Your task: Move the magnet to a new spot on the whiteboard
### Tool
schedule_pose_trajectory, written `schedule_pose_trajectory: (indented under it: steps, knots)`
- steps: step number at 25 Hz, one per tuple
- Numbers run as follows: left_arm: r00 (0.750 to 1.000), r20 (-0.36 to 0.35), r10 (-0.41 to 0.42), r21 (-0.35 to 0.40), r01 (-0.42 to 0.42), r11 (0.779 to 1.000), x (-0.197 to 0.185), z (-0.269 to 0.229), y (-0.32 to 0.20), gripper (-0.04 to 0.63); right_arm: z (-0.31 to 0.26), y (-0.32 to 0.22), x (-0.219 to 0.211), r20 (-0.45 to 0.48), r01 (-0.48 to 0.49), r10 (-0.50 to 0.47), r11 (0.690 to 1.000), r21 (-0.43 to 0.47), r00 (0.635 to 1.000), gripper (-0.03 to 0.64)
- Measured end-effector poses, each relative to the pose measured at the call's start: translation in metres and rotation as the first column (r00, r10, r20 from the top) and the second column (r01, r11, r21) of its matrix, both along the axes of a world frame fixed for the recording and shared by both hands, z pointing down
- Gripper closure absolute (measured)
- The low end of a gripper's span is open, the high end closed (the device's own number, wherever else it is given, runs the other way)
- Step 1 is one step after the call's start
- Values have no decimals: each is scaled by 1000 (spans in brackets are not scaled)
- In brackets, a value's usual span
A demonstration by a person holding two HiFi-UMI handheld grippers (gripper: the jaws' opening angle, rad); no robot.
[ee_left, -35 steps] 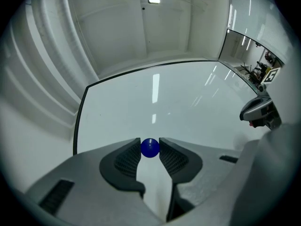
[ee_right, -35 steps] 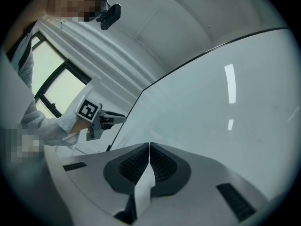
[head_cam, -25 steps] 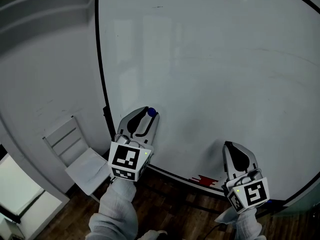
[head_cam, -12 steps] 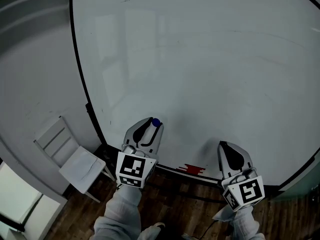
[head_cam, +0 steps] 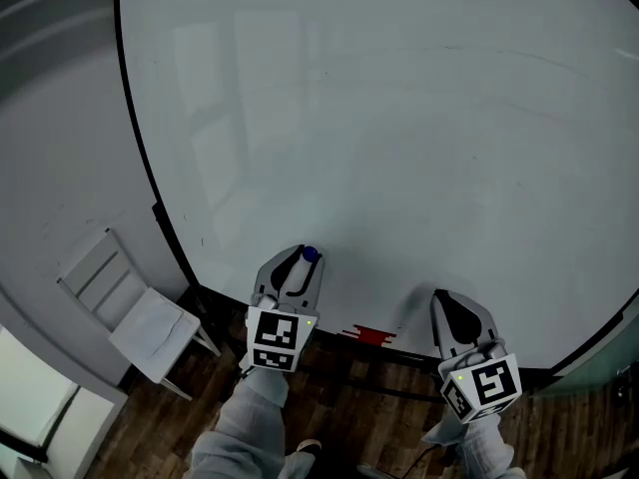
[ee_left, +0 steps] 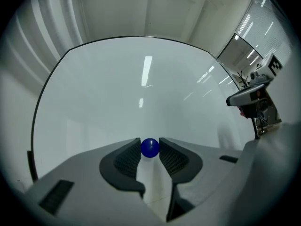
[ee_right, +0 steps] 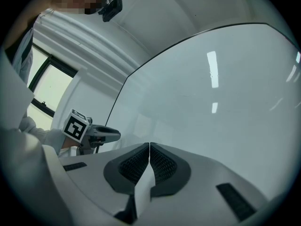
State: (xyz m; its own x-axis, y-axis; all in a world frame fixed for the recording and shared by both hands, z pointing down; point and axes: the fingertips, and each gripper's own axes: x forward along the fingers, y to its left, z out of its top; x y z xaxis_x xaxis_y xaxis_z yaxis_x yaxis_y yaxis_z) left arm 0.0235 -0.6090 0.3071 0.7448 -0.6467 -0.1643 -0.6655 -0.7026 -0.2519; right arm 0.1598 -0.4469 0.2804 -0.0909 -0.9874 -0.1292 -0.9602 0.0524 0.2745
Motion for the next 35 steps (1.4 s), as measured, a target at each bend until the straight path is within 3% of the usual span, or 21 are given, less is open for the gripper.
schedule_pose_trajectory:
  steps: [16,35]
  knots:
    - [1000,0,4,-54,-4,999,11,25,-16,469,14,-21,10,20,-5,6,1000,-26,1000,588]
    - [999,22,-40,-32,41,999,11,27,-16,468,24,-21,9,30,-12,13,999,-49,999,588]
